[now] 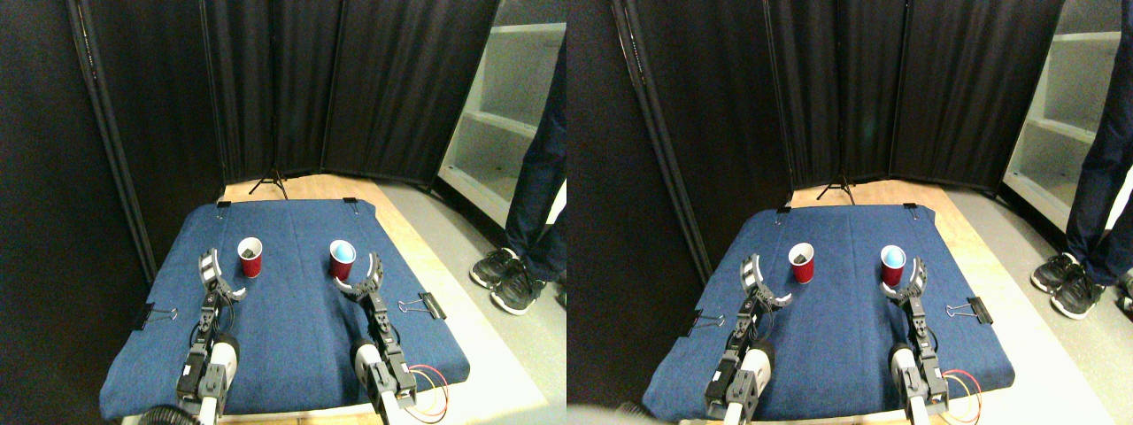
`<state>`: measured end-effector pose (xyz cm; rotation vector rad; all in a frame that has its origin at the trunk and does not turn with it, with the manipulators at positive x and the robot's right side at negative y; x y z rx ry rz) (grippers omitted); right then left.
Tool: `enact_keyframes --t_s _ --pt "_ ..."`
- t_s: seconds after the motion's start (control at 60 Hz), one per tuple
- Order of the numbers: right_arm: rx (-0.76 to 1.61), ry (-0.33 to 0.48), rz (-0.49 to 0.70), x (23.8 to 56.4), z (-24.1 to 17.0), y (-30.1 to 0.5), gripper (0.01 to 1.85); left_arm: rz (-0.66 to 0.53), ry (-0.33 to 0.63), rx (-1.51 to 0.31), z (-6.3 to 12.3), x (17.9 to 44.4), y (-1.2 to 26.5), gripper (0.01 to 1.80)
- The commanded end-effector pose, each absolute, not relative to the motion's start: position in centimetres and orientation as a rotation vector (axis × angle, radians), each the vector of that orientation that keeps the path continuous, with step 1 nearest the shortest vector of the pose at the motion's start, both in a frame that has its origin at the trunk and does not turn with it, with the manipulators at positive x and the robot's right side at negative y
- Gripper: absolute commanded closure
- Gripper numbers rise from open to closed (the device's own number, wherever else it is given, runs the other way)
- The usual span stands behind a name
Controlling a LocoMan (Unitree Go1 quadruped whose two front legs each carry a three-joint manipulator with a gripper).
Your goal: Pour (bimanual)
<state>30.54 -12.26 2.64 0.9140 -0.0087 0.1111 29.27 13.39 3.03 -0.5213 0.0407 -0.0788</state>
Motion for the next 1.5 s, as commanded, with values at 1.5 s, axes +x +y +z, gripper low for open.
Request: enact_keyframes --t_s 1.5 --pt "1.543 0.226 -0.028 34.5 0.0 -11.6 0.65 0.239 0.078 -1.236 -1.7 36.0 11.2 0.64"
